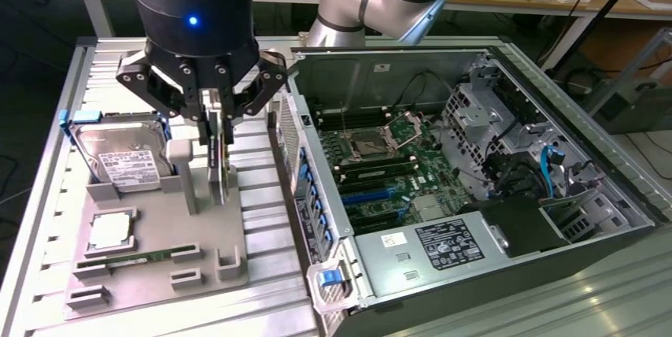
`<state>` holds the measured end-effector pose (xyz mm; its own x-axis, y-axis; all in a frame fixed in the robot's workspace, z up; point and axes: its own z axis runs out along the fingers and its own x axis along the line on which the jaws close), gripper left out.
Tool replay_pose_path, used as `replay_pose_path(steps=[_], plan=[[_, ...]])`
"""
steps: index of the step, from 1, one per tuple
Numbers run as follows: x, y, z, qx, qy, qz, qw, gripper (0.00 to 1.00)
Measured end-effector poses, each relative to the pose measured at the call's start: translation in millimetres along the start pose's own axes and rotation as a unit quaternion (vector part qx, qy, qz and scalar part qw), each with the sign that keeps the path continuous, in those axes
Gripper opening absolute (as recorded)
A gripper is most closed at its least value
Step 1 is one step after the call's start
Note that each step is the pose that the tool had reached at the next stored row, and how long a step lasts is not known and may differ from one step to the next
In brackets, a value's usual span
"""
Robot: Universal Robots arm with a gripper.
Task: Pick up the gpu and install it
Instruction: 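Pick up the gpu and move the gpu toward the slot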
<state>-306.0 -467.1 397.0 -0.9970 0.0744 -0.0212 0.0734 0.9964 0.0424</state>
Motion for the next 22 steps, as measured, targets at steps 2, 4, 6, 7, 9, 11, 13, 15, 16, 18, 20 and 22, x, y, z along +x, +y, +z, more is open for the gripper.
replay_pose_path(steps=[2, 4, 6, 7, 9, 11, 13, 15, 16, 18, 20, 22], plan=[[0.0, 0.1, -1.0, 0.0, 0.0, 0.0, 1.0, 0.27], [-0.1, 0.1, -2.7, 0.0, 0.0, 0.0, 1.0, 0.27], [-0.1, 0.2, -3.9, 0.0, 0.0, 0.0, 1.0, 0.27], [-0.1, 0.2, -4.2, 0.0, 0.0, 0.0, 1.0, 0.27], [-0.1, 0.2, -4.9, 0.0, 0.0, 0.0, 1.0, 0.27], [-0.1, 0.2, -5.4, 0.0, 0.0, 0.0, 1.0, 0.27], [-0.2, 0.3, -6.1, 0.0, 0.0, 0.0, 1.0, 0.27], [-0.2, 0.3, -6.7, 0.0, 0.0, 0.0, 1.0, 0.27], [-0.2, 0.3, -7.1, 0.0, 0.0, 0.0, 1.0, 0.27], [-0.2, 0.4, -8.3, 0.0, 0.0, 0.0, 1.0, 0.27], [-0.2, 0.4, -9.1, 0.0, 0.0, 0.0, 1.0, 0.27], [-0.2, 0.4, -10.0, 0.0, 0.0, 0.0, 1.0, 0.27]])
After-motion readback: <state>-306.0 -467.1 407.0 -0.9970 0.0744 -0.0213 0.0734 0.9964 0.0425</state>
